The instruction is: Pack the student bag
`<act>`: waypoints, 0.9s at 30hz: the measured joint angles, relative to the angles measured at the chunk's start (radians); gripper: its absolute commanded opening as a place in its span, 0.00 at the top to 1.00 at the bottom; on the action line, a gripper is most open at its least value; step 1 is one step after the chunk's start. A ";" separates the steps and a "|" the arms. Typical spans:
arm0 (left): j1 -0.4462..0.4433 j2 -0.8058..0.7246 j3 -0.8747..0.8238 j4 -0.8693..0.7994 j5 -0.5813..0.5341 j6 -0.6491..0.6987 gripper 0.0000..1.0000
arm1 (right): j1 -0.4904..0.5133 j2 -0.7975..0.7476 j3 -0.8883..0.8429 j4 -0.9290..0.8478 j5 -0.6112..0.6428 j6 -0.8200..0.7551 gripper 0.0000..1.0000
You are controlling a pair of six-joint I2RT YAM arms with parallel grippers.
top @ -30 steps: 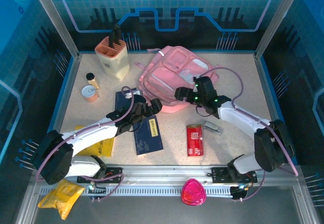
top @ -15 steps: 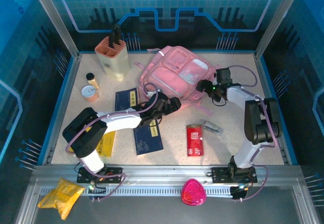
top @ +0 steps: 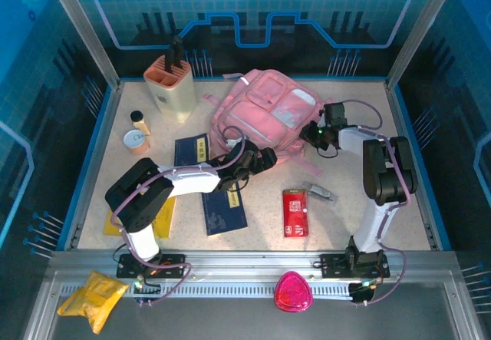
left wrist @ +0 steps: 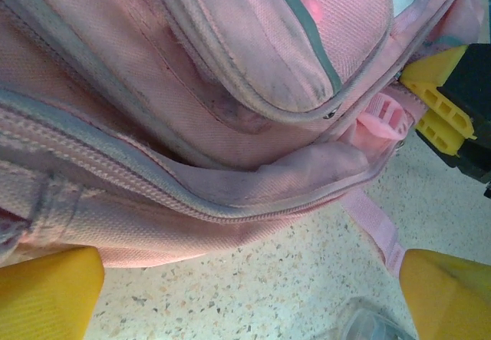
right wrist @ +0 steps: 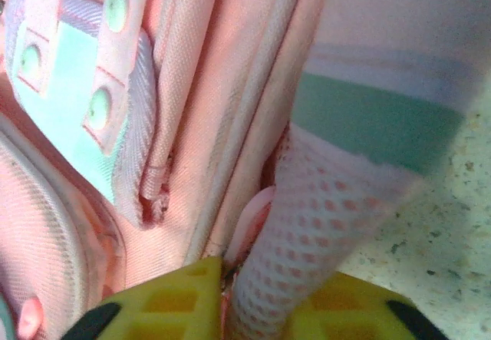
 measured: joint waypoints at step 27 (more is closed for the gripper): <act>0.176 0.106 0.195 -0.010 0.115 0.253 0.01 | 0.051 -0.426 -0.430 0.043 0.039 0.097 0.78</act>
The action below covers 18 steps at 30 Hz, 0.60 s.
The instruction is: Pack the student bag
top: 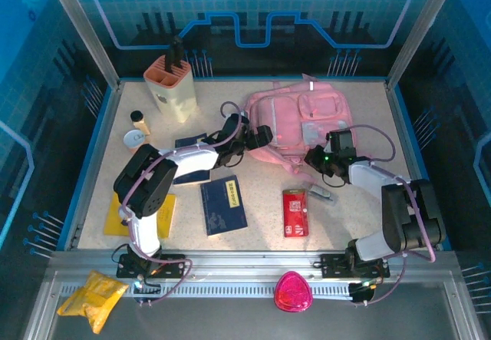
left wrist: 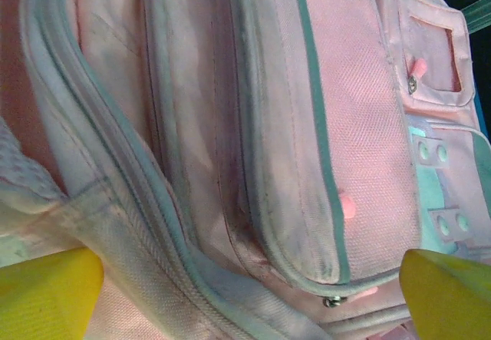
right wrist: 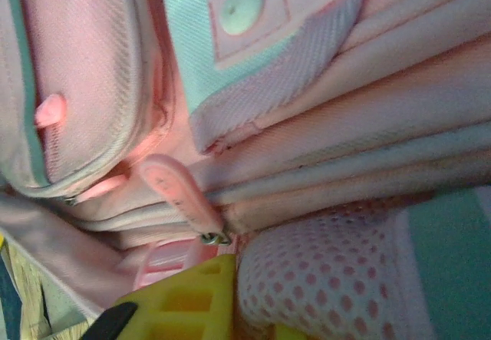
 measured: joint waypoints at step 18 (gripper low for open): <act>-0.203 -0.240 -0.193 -0.051 -0.030 -0.072 0.03 | -0.048 0.007 -0.109 0.086 -0.054 0.085 0.35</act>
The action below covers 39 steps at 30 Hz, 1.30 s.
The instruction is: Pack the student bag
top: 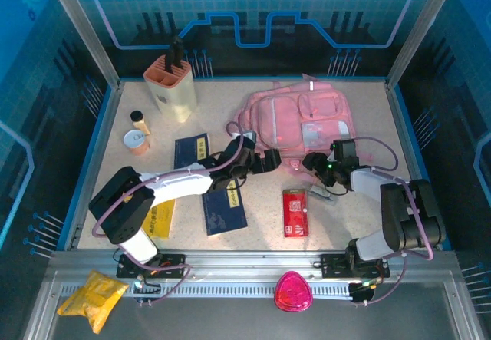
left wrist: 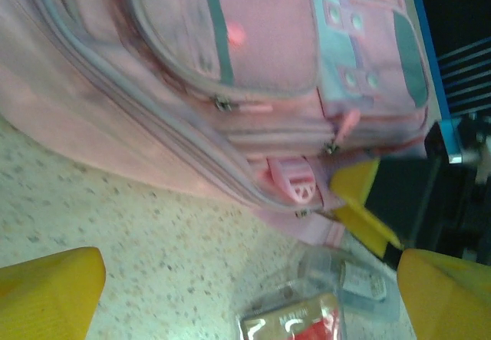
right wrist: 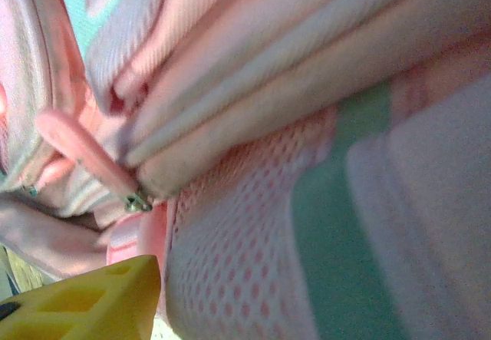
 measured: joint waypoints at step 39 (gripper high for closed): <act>-0.179 0.360 0.280 0.081 -0.216 0.282 0.38 | -0.023 -0.065 0.106 0.035 -0.094 0.156 0.95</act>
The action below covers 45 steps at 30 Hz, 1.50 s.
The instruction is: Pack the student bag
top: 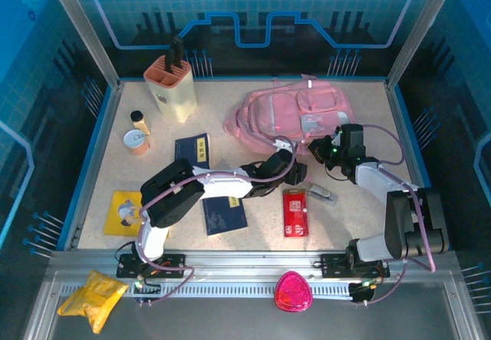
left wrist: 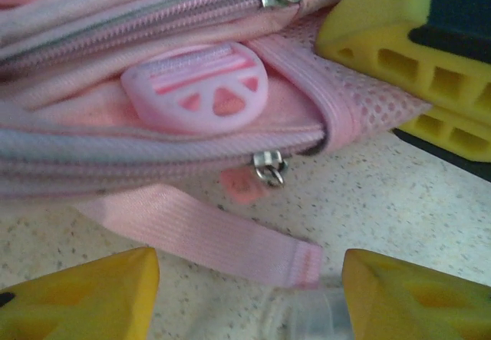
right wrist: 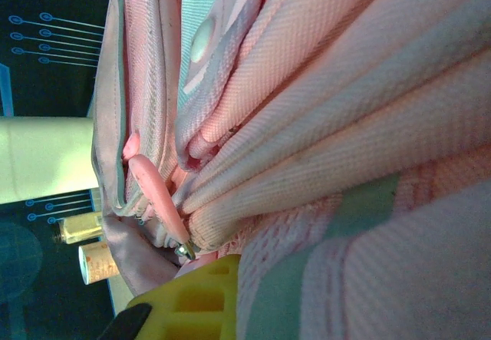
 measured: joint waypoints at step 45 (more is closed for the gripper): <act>0.100 -0.067 -0.070 -0.053 0.035 0.033 1.00 | -0.137 0.082 0.132 -0.177 -0.126 -0.153 0.89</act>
